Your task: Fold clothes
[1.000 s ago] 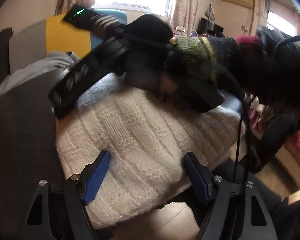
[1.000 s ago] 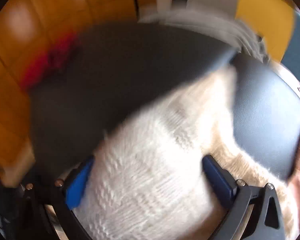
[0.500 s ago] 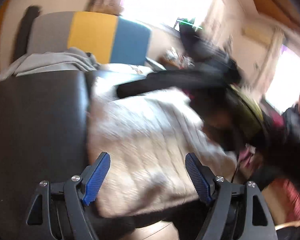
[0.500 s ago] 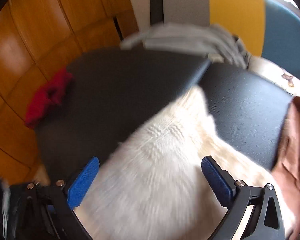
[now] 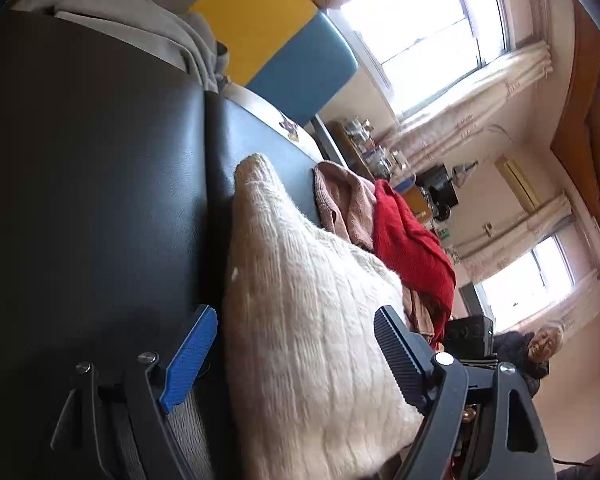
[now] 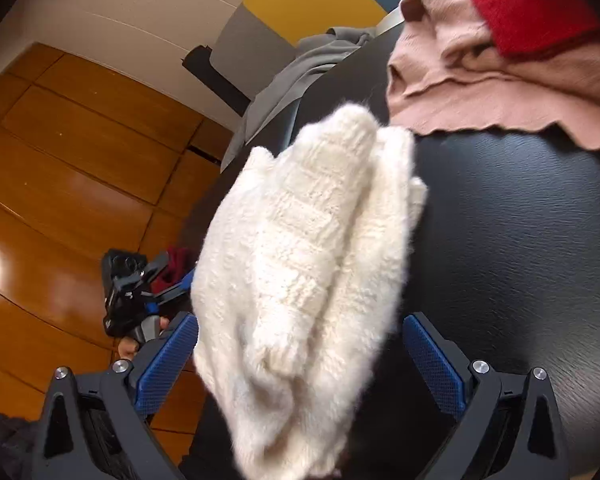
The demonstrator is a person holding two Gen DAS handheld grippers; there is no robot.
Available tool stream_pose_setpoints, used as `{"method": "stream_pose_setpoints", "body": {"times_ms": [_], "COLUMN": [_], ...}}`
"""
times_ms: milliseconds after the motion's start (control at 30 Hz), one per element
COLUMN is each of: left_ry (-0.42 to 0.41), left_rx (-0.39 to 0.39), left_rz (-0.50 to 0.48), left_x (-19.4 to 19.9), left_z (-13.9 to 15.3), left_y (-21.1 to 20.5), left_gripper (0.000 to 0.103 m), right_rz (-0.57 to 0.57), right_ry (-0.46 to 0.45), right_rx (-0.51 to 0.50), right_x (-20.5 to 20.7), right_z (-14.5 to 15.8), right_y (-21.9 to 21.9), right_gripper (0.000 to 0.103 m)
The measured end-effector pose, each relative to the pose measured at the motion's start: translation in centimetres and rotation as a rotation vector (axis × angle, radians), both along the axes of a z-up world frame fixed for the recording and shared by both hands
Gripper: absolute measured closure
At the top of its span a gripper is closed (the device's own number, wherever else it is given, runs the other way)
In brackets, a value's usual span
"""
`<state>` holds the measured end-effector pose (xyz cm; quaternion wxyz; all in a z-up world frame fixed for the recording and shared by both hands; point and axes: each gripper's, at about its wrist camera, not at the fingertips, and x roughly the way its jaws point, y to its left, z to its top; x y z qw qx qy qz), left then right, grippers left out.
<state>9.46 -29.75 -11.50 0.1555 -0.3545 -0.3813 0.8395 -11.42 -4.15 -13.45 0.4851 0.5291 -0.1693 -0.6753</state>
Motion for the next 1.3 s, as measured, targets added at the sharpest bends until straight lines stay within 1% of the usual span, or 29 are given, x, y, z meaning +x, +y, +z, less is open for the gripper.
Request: {"method": "stream_pose_setpoints", "body": {"times_ms": [67, 100, 133, 167, 200, 267, 333, 400, 433, 467, 500, 533, 567, 633, 667, 700, 733, 800, 867, 933, 967, 1033, 1100, 1200, 1300], "left_ry": [-0.006, -0.009, -0.011, -0.013, -0.015, -0.022, -0.024, -0.071, -0.088, -0.091, -0.089, -0.081, -0.071, -0.048, -0.038, -0.030, -0.023, -0.011, 0.015, 0.060, 0.085, 0.133, 0.176, 0.242, 0.318], "left_rx": [0.029, 0.020, 0.003, -0.052, -0.088, -0.122, -0.122, -0.083, -0.066, -0.068, -0.082, -0.089, -0.083, -0.062, -0.044, -0.033, -0.030, -0.006, 0.025, 0.038, 0.039, 0.011, -0.013, -0.051, -0.091], "left_rz": [-0.061, -0.088, -0.114, -0.138, -0.161, -0.222, -0.267, -0.292, -0.291, -0.294, -0.295, -0.284, -0.269, -0.232, -0.215, -0.198, -0.181, -0.141, -0.100, -0.065, -0.049, -0.011, 0.042, 0.168, 0.323], "left_x": [-1.1, -1.7, -2.2, -2.7, -2.9, -3.5, -3.7, -4.2, -4.2, -4.1, -3.7, -3.2, -2.7, -1.5, -0.9, 0.0, 0.8, 2.9, 4.9, 7.3, 8.6, 11.3, 13.9, 18.1, 22.4], "left_z": [-0.5, -0.7, -0.9, -1.1, -1.5, -2.2, -2.0, -2.0, -2.1, -2.0, -2.0, -1.9, -1.8, -1.6, -1.5, -1.5, -1.4, -1.3, -0.8, 0.4, 1.2, 2.9, 4.6, 7.1, 9.9], "left_y": [0.3, 0.7, 1.0, 1.6, 2.1, 3.1, 3.5, 3.3, 3.2, 3.4, 3.6, 3.7, 3.7, 3.6, 3.4, 3.3, 3.3, 2.9, 2.0, 1.0, 0.4, -1.0, -2.9, -7.0, -12.2], "left_gripper": [0.020, 0.020, 0.017, 0.014, 0.013, 0.009, 0.008, 0.010, 0.014, 0.020, 0.023, 0.029, 0.038, 0.049, 0.053, 0.054, 0.055, 0.057, 0.057, 0.057, 0.057, 0.058, 0.058, 0.058, 0.058], "right_rz": [0.012, 0.034, 0.059, 0.076, 0.092, 0.113, 0.121, 0.184, 0.219, 0.237, 0.237, 0.224, 0.193, 0.144, 0.121, 0.099, 0.084, 0.078, 0.095, 0.134, 0.160, 0.226, 0.300, 0.419, 0.539], "right_ry": [0.007, 0.010, 0.004, 0.012, 0.029, 0.066, 0.119, 0.213, 0.260, 0.286, 0.294, 0.289, 0.268, 0.202, 0.174, 0.155, 0.141, 0.127, 0.119, 0.111, 0.106, 0.094, 0.088, 0.119, 0.176], "right_rx": [0.002, -0.016, -0.020, -0.007, 0.003, 0.009, 0.004, 0.017, 0.034, 0.058, 0.079, 0.096, 0.107, 0.111, 0.112, 0.116, 0.116, 0.102, 0.088, 0.068, 0.054, 0.021, -0.010, -0.055, -0.116], "right_x": [-0.5, -0.2, -0.1, -0.1, 0.2, 0.7, 1.4, 2.5, 3.1, 3.5, 3.7, 3.7, 3.4, 2.3, 1.8, 1.5, 1.4, 1.9, 2.9, 4.2, 5.1, 7.1, 8.2, 10.0, 11.8], "right_z": [-0.6, -0.3, -0.2, -0.2, -0.2, -0.3, -0.4, -0.5, -0.6, -0.6, -0.5, -0.5, -0.5, -0.4, -0.3, -0.2, -0.2, -0.4, -0.4, -0.2, 0.1, 0.9, 1.4, 3.3, 6.5], "right_y": [-1.6, -2.2, -2.8, -3.6, -4.2, -5.0, -4.9, -4.8, -4.8, -4.9, -5.1, -5.3, -5.6, -5.8, -5.8, -5.6, -5.5, -5.4, -6.0, -7.3, -8.5, -11.7, -15.0, -21.2, -28.3], "right_gripper": [0.000, 0.000, 0.000, 0.000, 0.000, 0.000, 0.000, 0.000, 0.000, 0.000, 0.000, 0.000, 0.000, 0.000, 0.000, 0.005, 0.013, 0.023, 0.029, 0.034, 0.035, 0.038, 0.039, 0.039, 0.039]}}
